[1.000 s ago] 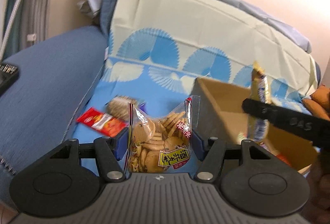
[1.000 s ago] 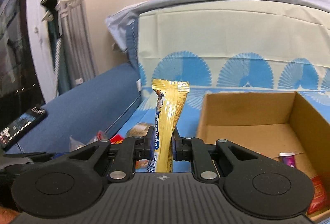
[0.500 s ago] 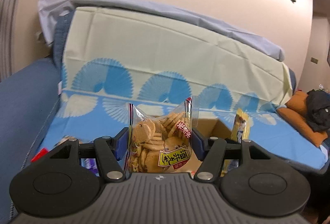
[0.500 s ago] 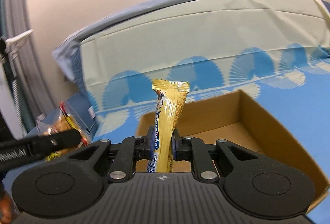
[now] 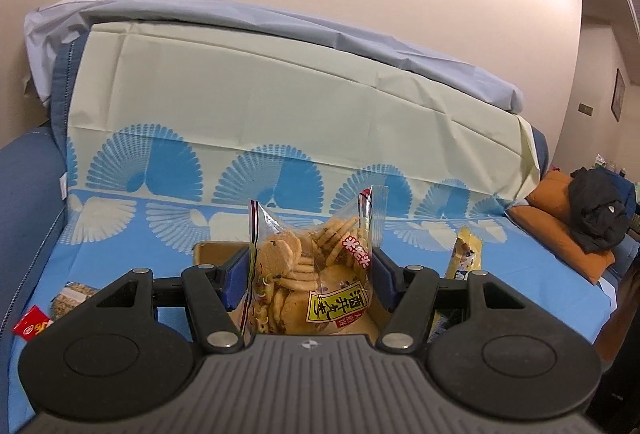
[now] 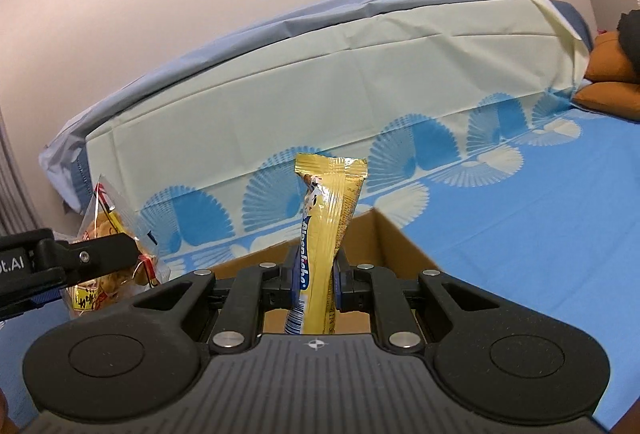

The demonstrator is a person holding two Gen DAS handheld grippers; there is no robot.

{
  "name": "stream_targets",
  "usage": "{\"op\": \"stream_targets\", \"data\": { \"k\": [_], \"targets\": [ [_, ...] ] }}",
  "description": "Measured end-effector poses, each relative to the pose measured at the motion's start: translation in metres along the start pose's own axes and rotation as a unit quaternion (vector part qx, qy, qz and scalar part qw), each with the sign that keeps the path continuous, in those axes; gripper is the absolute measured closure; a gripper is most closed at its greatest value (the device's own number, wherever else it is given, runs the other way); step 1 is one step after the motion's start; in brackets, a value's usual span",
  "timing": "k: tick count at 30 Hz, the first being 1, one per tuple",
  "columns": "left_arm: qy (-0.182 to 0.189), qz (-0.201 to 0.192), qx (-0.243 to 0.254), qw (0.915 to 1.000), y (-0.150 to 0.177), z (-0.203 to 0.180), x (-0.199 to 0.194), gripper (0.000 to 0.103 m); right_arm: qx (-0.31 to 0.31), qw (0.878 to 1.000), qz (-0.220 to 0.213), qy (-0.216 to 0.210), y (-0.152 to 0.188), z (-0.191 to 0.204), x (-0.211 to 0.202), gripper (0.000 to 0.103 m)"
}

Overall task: Organize snacks
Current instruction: 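Carry the cookie bag and wafer stick over the cardboard box, then open both tools to drop the cookie bag and wafer stick into the box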

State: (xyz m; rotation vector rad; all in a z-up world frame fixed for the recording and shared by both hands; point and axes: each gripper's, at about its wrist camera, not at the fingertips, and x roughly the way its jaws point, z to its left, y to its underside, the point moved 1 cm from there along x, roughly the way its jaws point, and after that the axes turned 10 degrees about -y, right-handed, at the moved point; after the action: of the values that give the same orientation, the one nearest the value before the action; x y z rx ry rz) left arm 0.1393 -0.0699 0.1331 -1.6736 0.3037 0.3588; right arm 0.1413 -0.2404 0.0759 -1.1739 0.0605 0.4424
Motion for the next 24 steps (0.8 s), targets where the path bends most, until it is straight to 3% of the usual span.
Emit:
{"op": "stream_targets", "data": {
  "k": [24],
  "targets": [
    [0.004,-0.002,0.008,1.0,-0.002,-0.013,0.004,0.036,-0.008,1.0,-0.001,0.002,-0.002,-0.002,-0.001,0.088]
  ]
}}
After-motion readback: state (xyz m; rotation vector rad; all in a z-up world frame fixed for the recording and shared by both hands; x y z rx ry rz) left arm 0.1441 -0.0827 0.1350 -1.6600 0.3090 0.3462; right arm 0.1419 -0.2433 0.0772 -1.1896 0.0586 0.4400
